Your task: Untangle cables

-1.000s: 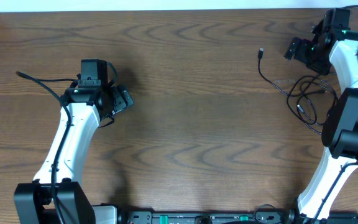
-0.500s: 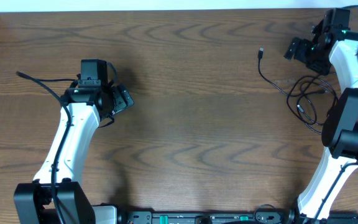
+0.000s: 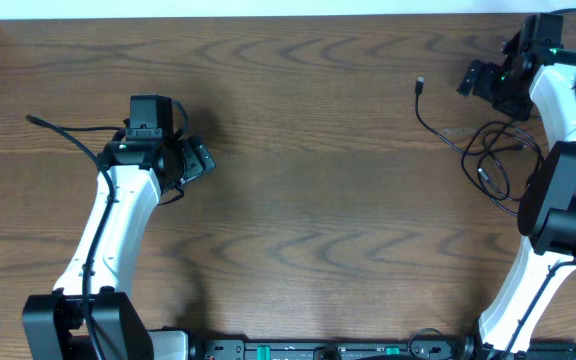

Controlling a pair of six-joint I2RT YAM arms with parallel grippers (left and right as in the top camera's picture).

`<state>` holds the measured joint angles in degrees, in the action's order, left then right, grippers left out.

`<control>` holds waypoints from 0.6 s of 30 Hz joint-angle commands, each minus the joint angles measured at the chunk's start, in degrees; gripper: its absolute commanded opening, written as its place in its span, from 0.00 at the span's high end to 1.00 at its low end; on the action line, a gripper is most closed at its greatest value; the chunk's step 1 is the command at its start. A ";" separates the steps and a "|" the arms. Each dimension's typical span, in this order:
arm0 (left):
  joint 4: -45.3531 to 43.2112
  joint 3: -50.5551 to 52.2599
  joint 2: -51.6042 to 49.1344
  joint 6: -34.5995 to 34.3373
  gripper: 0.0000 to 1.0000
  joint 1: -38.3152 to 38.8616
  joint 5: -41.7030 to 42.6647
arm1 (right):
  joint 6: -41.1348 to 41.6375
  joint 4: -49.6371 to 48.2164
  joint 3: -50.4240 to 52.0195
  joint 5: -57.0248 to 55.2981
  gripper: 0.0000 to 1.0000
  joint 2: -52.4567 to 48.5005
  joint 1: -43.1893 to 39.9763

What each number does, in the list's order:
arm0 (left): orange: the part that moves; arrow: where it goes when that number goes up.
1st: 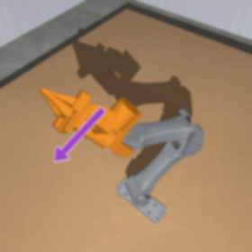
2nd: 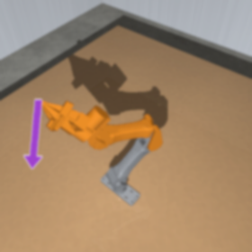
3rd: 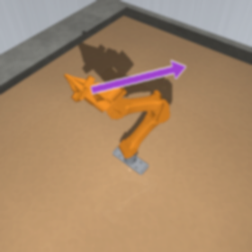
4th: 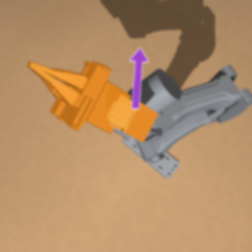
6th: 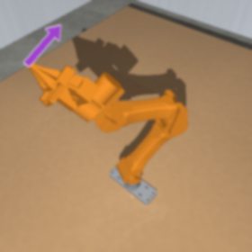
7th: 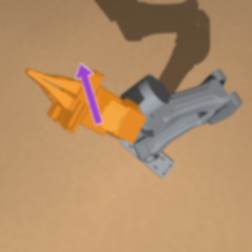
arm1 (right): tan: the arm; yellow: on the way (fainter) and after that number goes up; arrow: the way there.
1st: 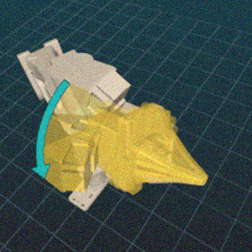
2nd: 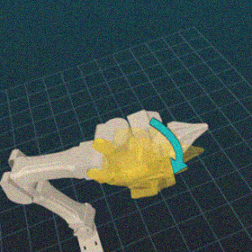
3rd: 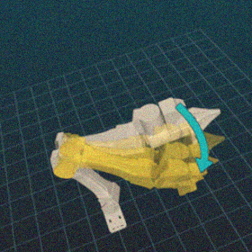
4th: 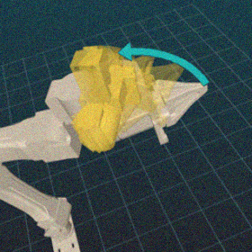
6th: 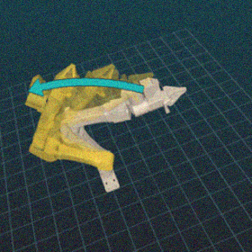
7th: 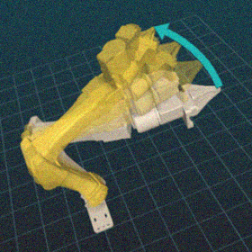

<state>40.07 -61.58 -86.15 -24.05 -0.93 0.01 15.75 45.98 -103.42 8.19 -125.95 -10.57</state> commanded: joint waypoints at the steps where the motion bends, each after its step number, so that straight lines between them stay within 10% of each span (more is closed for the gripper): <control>1: 0.17 -0.04 2.84 -0.26 0.02 -0.13 -0.70 | 0.50 0.04 -1.05 0.35 0.01 1.55 0.15; 18: 5.68 1.88 14.84 3.63 0.02 0.02 -5.95 | 0.50 0.04 -1.03 0.35 0.01 1.55 0.15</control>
<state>45.23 -61.30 -72.99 -22.04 -0.93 -3.14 15.75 45.98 -103.42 8.16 -125.95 -10.57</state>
